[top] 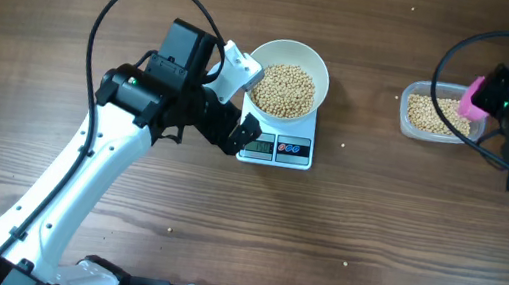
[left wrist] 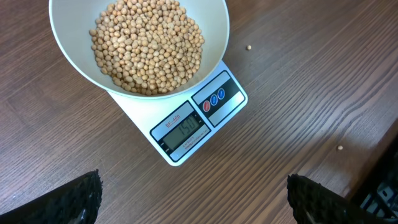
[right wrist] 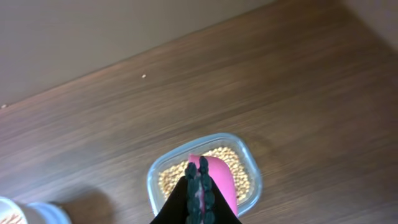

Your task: Scoop item into bowl and weigh 150g on scale

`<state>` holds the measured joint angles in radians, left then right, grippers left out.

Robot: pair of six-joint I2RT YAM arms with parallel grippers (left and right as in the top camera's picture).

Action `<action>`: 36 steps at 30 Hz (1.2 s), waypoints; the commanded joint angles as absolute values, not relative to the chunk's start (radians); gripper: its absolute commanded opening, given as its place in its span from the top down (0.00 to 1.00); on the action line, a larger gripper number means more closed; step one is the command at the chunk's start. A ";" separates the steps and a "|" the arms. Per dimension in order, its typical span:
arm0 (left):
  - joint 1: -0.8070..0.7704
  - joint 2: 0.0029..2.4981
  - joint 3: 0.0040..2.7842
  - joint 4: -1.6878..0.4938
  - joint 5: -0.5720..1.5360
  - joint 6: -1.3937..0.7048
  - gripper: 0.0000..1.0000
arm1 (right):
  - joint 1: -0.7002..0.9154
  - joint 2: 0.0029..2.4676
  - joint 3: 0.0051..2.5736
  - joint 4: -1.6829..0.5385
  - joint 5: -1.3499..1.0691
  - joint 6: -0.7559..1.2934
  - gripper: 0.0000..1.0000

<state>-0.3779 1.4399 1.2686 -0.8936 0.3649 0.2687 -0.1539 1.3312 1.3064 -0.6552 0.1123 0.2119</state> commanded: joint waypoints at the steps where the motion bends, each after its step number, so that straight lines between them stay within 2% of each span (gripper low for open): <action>1: -0.379 1.436 1.279 -0.892 0.374 0.284 0.00 | -0.113 1.385 1.325 -0.648 0.232 0.105 0.96; 6: -0.379 1.436 1.279 -0.892 0.374 0.284 0.00 | -0.014 1.444 1.325 -0.647 0.442 0.003 0.96; 12: -0.379 1.436 1.279 -0.892 0.374 0.284 0.00 | -0.009 1.449 1.325 -0.627 0.429 0.006 0.96; 18: -0.379 1.436 1.279 -0.892 0.374 0.284 0.00 | -0.010 1.449 1.325 -0.500 0.193 0.141 0.96; 20: -0.379 1.436 1.279 -0.892 0.374 0.284 0.00 | -0.009 1.449 1.325 -0.441 0.052 0.142 0.96; 22: -0.379 1.436 1.279 -0.892 0.374 0.284 0.00 | -0.004 1.449 1.325 -0.319 -0.237 0.162 0.96; 23: -0.379 1.436 1.279 -0.892 0.374 0.284 0.00 | 0.009 1.449 1.325 -0.275 -0.308 0.160 0.96; 26: -0.379 1.436 1.279 -0.892 0.374 0.284 0.00 | 0.108 1.450 1.332 -0.204 -0.330 0.153 0.96; 32: -0.379 1.436 1.279 -0.892 0.374 0.284 0.00 | 0.266 1.478 1.343 -0.204 -0.331 0.133 0.96; 36: -0.379 1.436 1.279 -0.892 0.374 0.284 0.00 | 0.297 1.489 1.361 -0.252 -0.331 0.096 0.96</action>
<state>-0.3779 1.4399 1.2686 -0.8936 0.3649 0.2687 0.2916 1.4738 1.3224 -0.2317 -0.3145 0.1261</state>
